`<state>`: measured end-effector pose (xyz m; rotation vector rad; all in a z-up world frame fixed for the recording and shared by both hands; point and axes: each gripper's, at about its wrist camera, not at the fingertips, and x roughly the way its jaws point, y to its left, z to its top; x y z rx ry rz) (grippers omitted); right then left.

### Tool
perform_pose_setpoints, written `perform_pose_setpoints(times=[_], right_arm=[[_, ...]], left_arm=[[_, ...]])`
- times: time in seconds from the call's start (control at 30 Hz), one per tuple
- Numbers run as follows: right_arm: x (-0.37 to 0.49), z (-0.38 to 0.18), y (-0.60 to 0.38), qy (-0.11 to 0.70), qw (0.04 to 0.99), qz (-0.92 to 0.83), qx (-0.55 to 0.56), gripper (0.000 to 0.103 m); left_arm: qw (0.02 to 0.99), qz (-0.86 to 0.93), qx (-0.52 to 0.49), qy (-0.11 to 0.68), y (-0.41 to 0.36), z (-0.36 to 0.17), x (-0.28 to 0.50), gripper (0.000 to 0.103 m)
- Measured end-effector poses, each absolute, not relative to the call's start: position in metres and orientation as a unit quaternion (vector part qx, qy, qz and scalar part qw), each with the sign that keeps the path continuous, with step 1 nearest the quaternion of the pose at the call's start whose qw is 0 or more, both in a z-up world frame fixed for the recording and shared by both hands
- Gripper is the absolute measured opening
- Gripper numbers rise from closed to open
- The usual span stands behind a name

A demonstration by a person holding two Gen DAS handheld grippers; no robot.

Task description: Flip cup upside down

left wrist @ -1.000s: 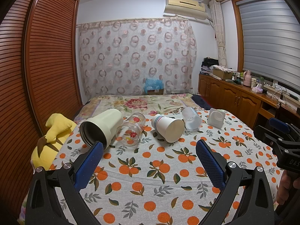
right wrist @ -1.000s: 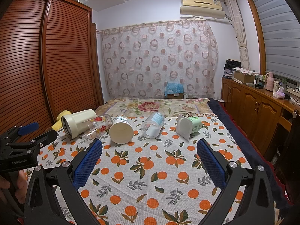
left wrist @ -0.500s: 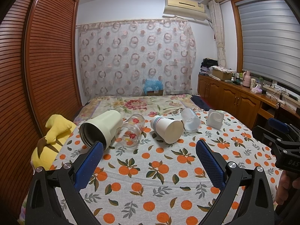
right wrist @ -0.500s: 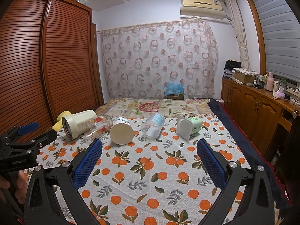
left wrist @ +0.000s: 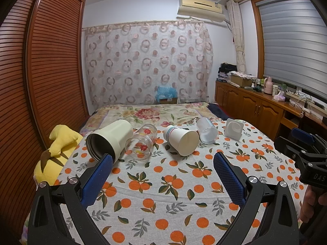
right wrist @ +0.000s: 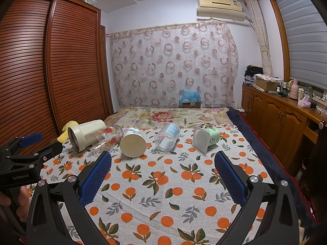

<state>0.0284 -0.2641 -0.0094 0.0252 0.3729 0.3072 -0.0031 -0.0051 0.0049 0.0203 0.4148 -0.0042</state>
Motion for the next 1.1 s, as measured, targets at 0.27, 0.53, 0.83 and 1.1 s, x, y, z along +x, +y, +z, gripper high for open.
perform_pose_setpoints(times=[0.27, 0.53, 0.83, 1.1], right_arm=[[0.029, -0.01, -0.265, 0.185, 0.971, 0.152, 0.013, 0.101], [0.048, -0.011, -0.27, 0.193, 0.97, 0.149, 0.003, 0.099], [0.101, -0.01, -0.282, 0.227, 0.964, 0.138, -0.014, 0.091], [0.156, -0.01, -0.295, 0.273, 0.952, 0.135, -0.009, 0.084]], left_arm=[[0.978, -0.002, 0.008, 0.21, -0.008, 0.004, 0.002, 0.095], [0.973, -0.016, 0.018, 0.231, -0.007, -0.011, 0.02, 0.095], [0.966, -0.038, 0.035, 0.253, -0.012, -0.024, 0.052, 0.095], [0.96, -0.057, 0.05, 0.27, -0.02, -0.036, 0.078, 0.095]])
